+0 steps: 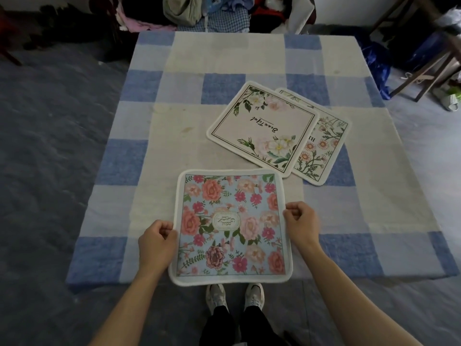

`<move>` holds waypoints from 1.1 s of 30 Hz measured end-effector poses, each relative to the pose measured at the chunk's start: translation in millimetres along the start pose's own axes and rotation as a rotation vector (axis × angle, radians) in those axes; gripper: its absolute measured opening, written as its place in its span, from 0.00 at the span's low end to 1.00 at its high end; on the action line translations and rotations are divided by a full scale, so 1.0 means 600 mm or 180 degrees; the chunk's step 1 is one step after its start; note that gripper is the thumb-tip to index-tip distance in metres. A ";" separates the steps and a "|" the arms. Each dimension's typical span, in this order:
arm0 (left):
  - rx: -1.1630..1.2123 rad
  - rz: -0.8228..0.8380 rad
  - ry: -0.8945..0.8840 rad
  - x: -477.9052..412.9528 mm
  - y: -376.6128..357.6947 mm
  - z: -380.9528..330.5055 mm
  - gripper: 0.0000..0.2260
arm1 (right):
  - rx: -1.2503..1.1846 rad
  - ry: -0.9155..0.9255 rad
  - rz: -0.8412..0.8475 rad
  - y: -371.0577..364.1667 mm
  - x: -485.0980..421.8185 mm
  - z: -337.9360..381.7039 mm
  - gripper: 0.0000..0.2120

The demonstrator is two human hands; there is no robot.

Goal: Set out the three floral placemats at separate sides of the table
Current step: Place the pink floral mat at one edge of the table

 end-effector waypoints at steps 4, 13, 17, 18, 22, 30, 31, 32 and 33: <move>-0.0011 -0.0014 -0.0038 -0.005 0.001 0.003 0.06 | 0.0042 -0.0001 -0.0017 -0.003 -0.007 0.002 0.03; -0.0129 -0.0120 -0.0129 -0.034 0.003 -0.011 0.05 | 0.0055 0.0010 -0.0022 -0.012 -0.017 0.035 0.03; -0.0241 -0.0088 -0.0157 -0.037 0.003 -0.005 0.04 | 0.0172 -0.0127 0.0018 -0.013 -0.019 0.012 0.03; -0.0261 -0.0128 -0.0183 -0.038 0.006 -0.004 0.04 | 0.0195 -0.0151 0.0008 -0.010 -0.018 0.005 0.04; -0.0347 -0.0238 -0.0264 -0.046 0.013 -0.003 0.07 | 0.0240 -0.0169 -0.0066 0.004 -0.015 -0.010 0.05; -0.0330 -0.0139 -0.0465 -0.048 0.010 -0.059 0.09 | 0.0144 -0.0099 0.0062 0.023 0.008 -0.018 0.08; -0.0299 -0.0133 -0.0523 -0.047 0.010 -0.073 0.09 | 0.0124 -0.0083 0.0074 0.026 0.011 -0.015 0.08; -0.0265 -0.0141 -0.0587 -0.045 0.011 -0.089 0.10 | 0.0090 -0.0072 0.0087 0.029 0.012 -0.013 0.08; -0.0245 -0.0158 -0.0659 -0.044 0.013 -0.104 0.11 | 0.0045 -0.0063 0.0101 0.031 0.012 -0.011 0.08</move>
Point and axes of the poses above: each hand's wrist, its own x-axis away from the middle knuckle, its own y-axis out of the back of the hand, z = x × y, the point moved 9 cm from there along -x, towards the middle knuckle, and after that the axes turned 14 degrees about -y, right-handed, at the moved point
